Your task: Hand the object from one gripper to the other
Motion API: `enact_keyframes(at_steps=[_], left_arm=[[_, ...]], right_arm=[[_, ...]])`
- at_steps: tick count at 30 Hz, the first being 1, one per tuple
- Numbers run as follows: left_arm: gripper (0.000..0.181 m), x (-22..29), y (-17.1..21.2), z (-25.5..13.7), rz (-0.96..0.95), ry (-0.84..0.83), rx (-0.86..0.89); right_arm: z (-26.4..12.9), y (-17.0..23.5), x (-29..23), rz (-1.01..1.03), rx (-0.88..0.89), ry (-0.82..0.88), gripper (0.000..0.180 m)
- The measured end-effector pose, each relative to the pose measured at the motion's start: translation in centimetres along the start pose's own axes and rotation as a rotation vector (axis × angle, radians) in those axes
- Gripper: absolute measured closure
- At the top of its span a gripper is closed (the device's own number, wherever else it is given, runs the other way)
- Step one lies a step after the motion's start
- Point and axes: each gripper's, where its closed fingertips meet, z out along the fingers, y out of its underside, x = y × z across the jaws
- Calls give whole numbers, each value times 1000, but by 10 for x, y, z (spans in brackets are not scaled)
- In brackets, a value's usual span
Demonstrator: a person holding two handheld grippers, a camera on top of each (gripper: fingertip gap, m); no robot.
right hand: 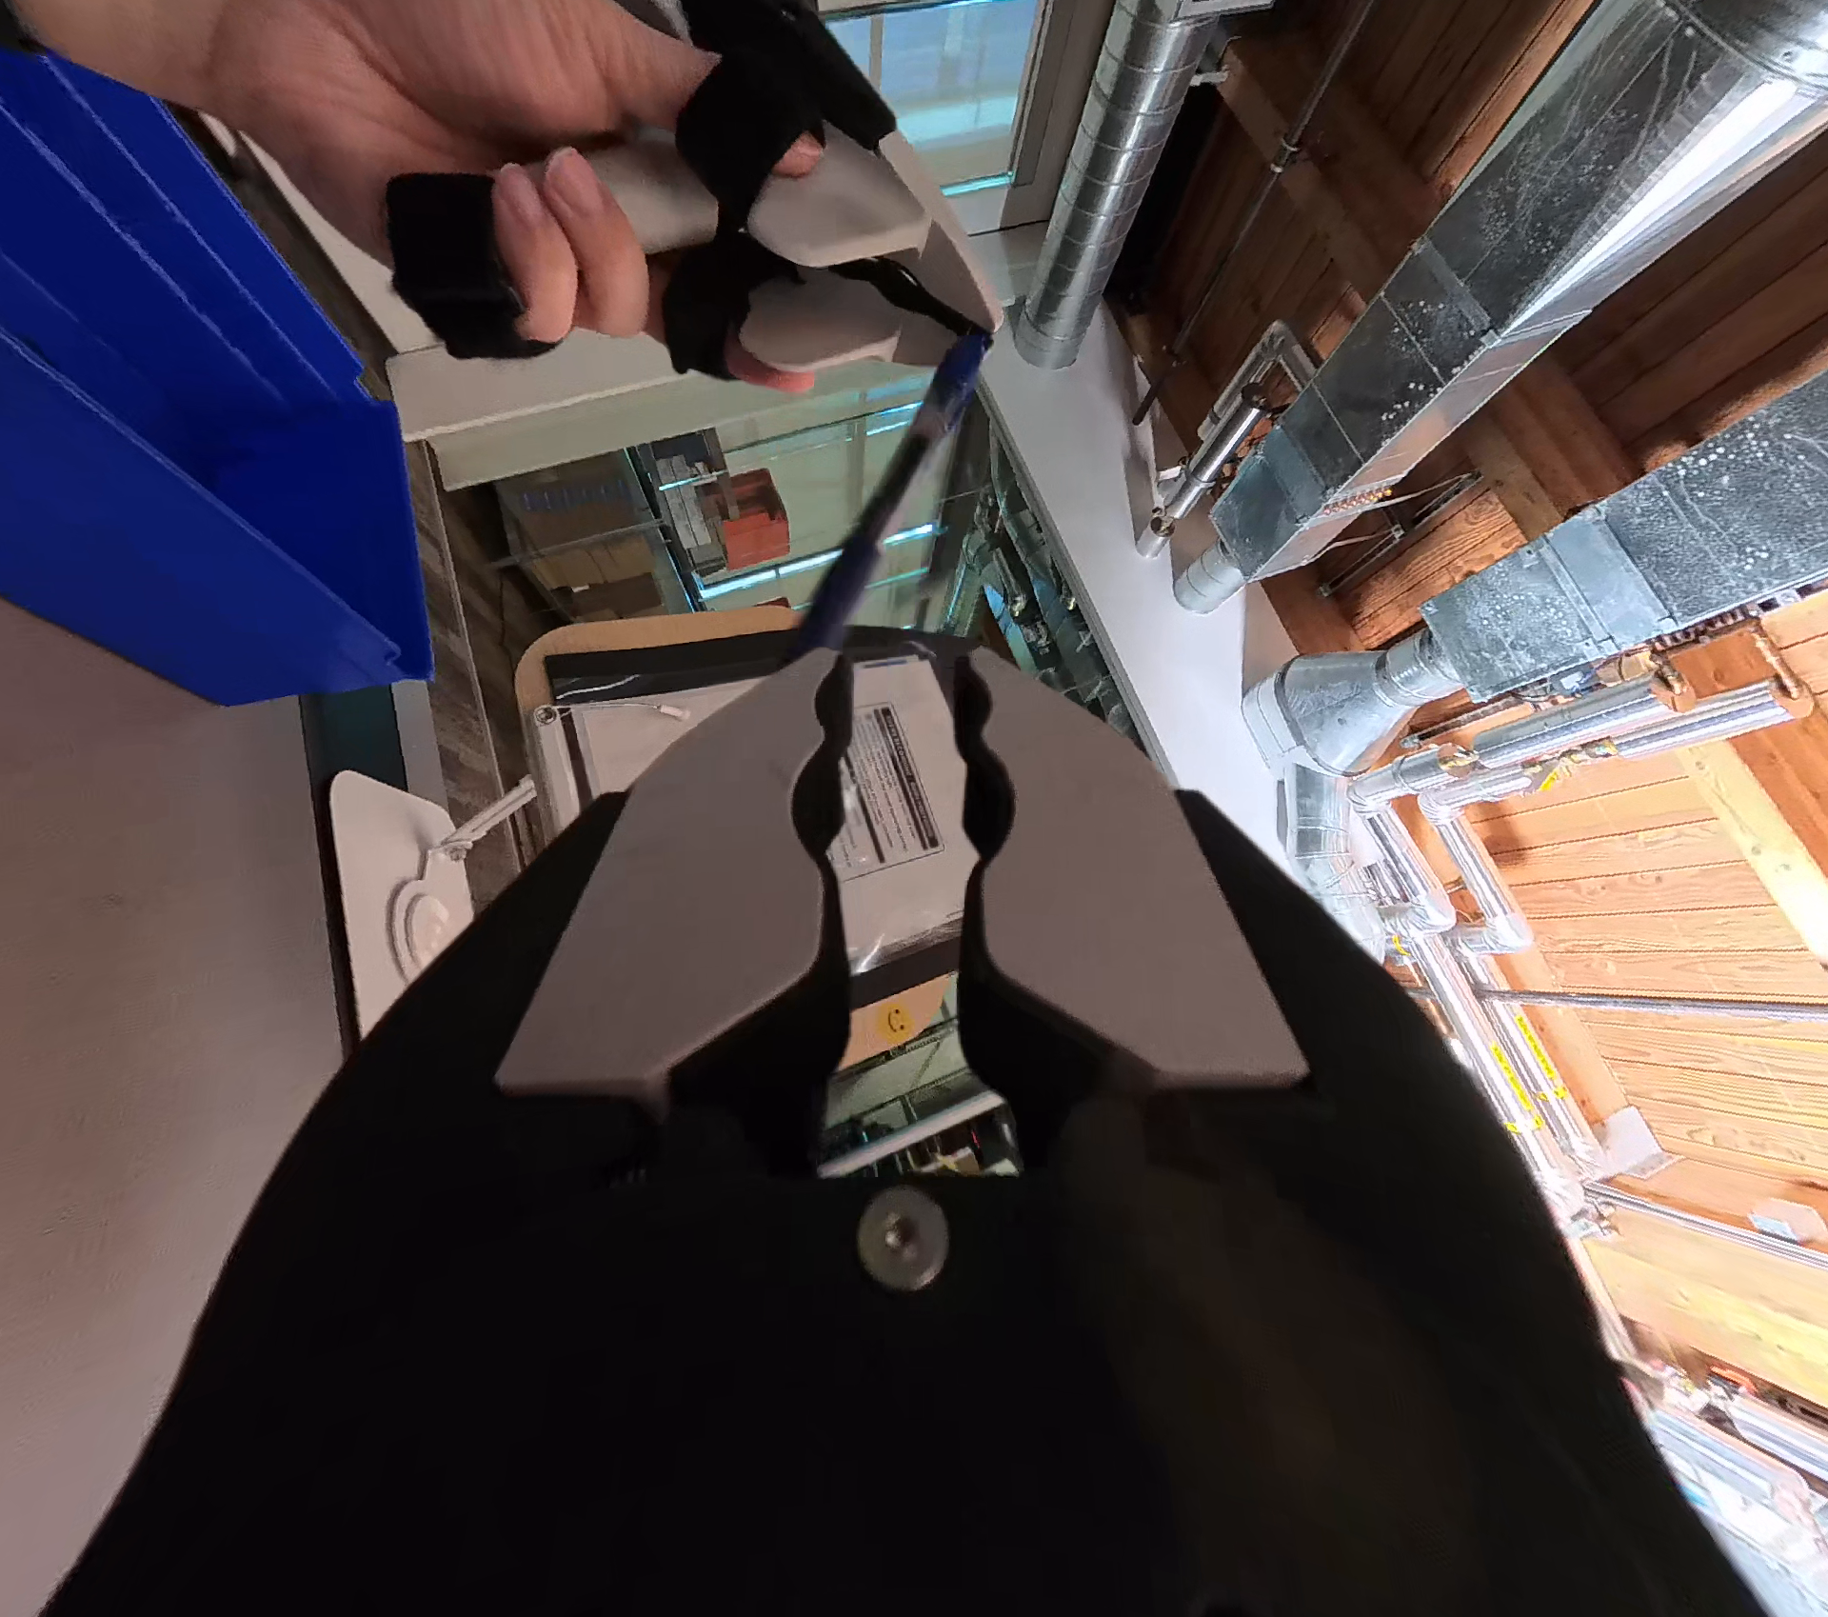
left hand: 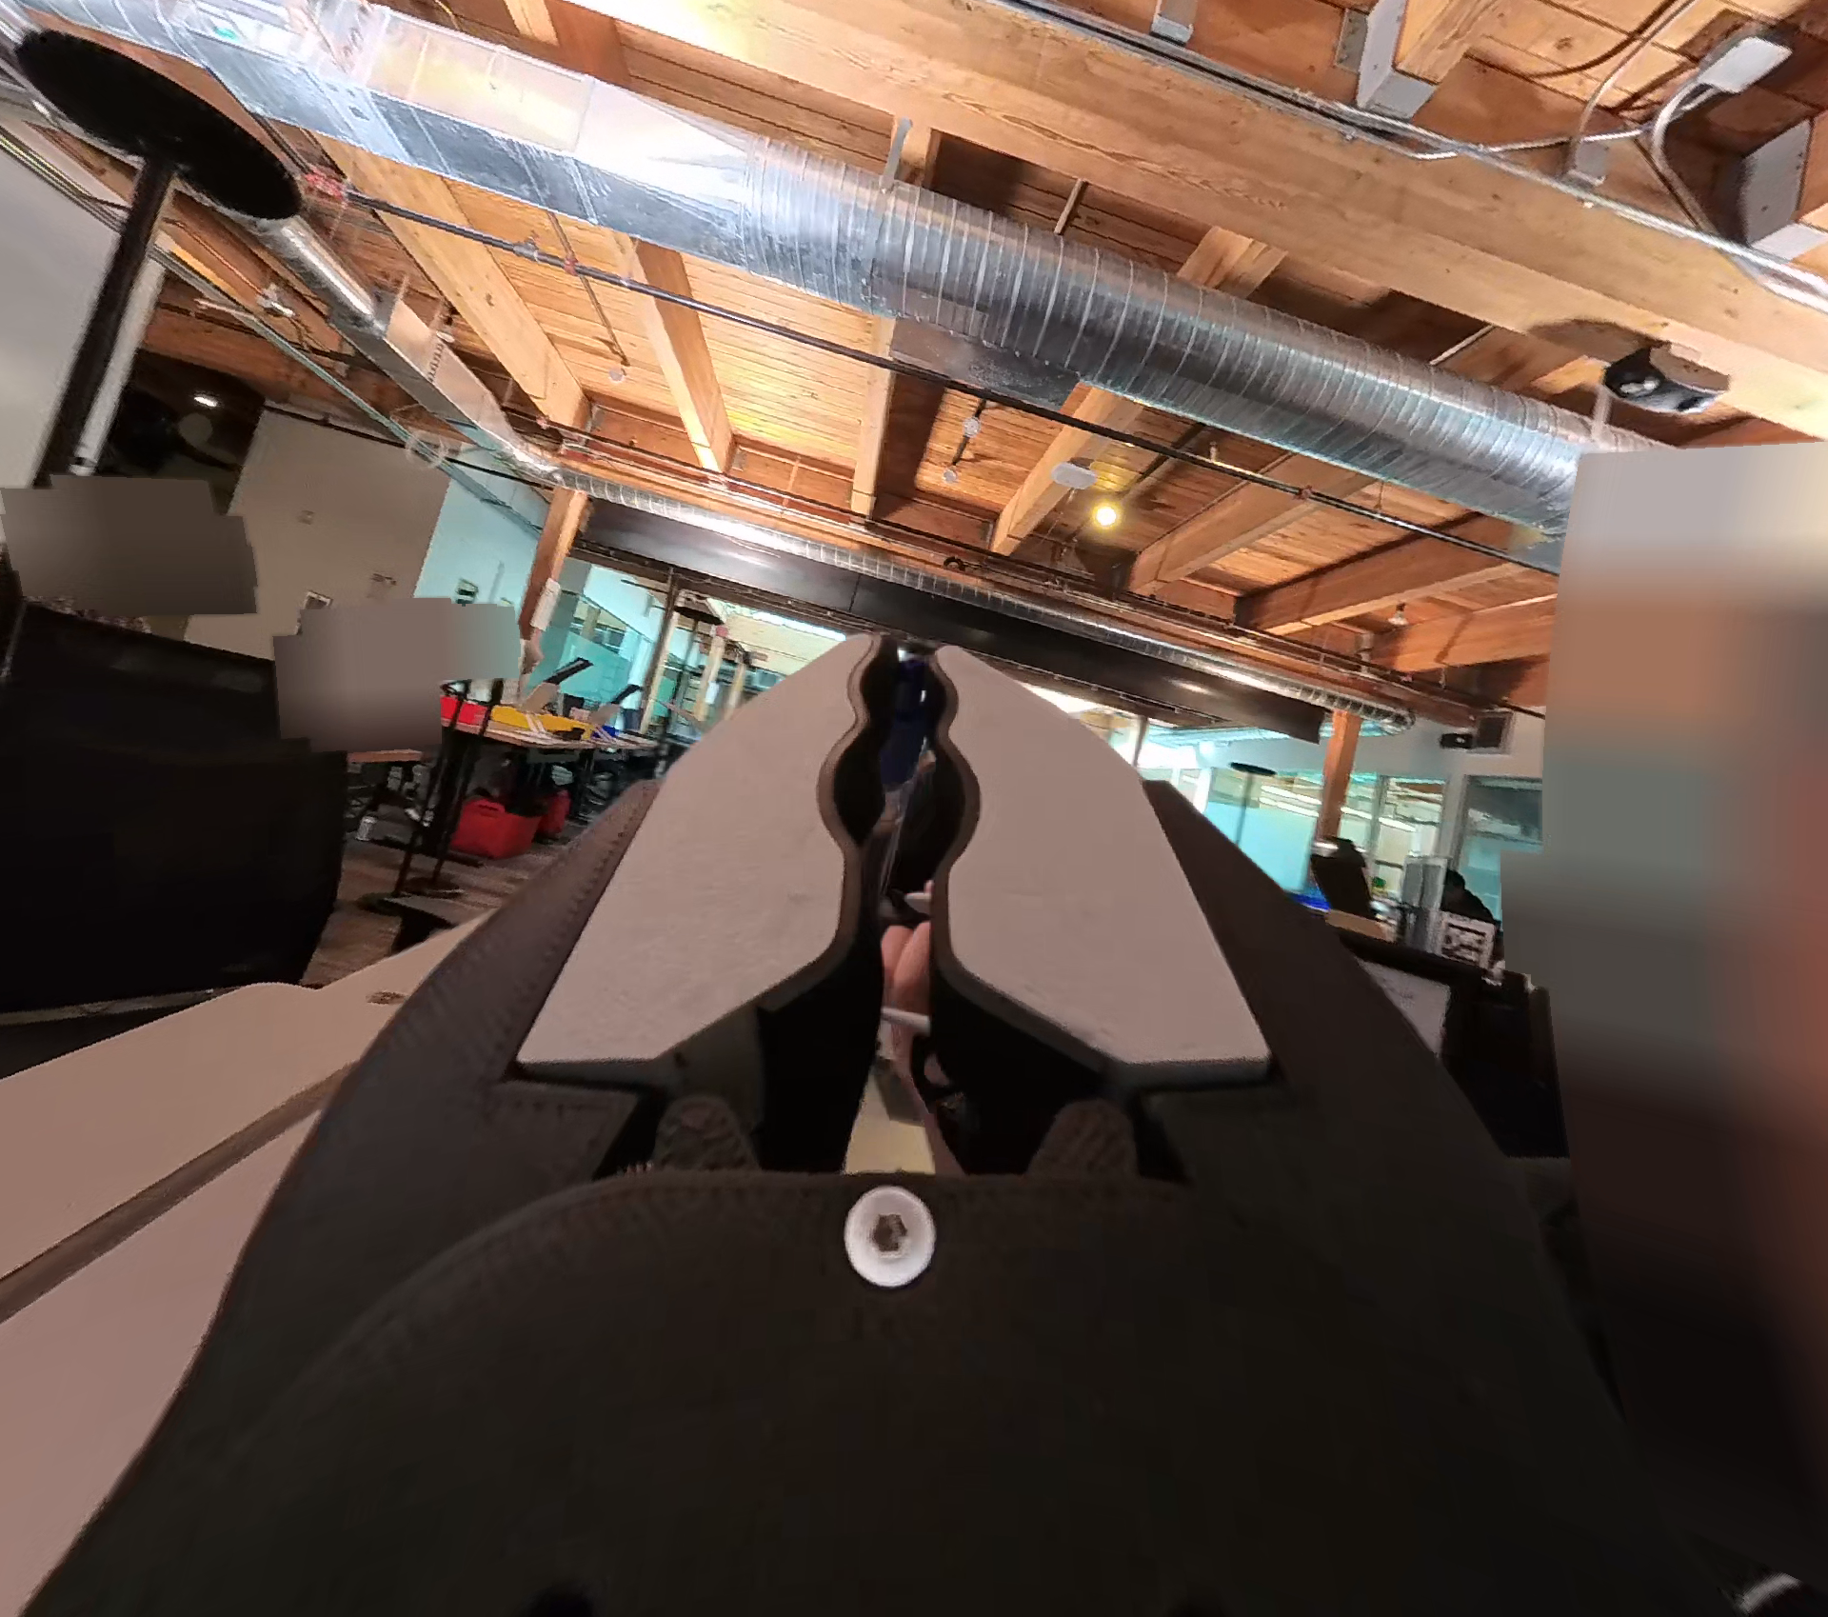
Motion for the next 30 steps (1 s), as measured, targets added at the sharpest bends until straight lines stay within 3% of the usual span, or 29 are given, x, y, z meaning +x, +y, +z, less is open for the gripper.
enact_keyframes(at_steps=[7, 13, 15, 20, 22, 24, 27, 30], left_arm=[[177, -26, -13, -21, 213, -246, -100], [177, -79, -16, -60, 577, -690, -353], [177, -87, -10, -62, 582, -729, -398], [176, -97, 20, -50, 581, -716, -486], [176, -97, 40, -39, 591, -688, -533], [177, -96, 63, -26, 585, -647, -578], [177, -89, 97, -7, 567, -577, -627], [176, -79, 122, 6, 548, -513, -662]], right_arm=[[11, 45, -40, 47, -101, -162, 156], [12, 107, -105, -78, -312, -388, 156], [13, 109, -118, -135, -320, -415, 157], [21, 104, -133, 13, -358, -453, 156], [25, 109, -130, 158, -448, -446, 157], [31, 101, -127, 454, -478, -459, 151], [38, 74, -117, 940, -359, -481, 142], [41, 71, -104, 1183, -268, -460, 133]])
